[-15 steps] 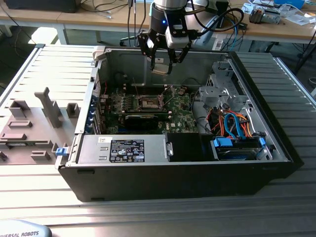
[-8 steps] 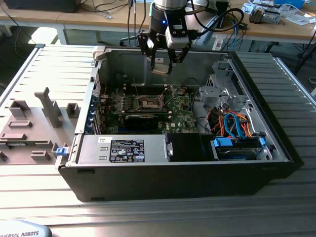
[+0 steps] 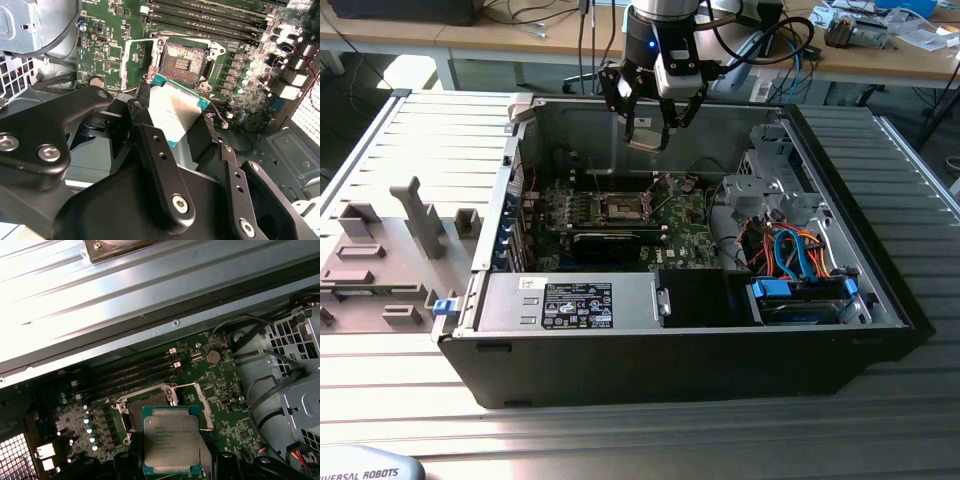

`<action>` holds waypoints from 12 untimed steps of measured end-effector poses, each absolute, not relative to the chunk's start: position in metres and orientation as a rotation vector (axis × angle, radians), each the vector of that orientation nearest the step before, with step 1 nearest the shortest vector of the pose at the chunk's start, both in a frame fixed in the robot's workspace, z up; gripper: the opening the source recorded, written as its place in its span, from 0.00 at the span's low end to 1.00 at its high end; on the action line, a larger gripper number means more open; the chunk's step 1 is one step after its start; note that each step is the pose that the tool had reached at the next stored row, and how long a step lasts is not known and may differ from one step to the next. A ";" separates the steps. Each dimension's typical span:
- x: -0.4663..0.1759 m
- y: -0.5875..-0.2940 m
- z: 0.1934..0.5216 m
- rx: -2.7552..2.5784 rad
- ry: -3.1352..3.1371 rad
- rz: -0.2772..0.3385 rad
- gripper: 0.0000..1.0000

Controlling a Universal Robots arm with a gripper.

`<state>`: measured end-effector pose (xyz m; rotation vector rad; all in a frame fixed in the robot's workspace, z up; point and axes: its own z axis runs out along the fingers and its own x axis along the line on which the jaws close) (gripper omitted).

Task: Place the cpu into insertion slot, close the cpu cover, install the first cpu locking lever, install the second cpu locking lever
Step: 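Place the cpu into insertion slot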

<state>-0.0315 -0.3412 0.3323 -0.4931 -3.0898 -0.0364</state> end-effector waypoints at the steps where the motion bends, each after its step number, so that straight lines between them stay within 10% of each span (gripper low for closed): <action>1: -0.032 -0.341 0.332 -0.494 -3.090 -0.036 0.54; 12: -0.032 -0.341 0.332 -0.502 -3.088 -0.036 0.54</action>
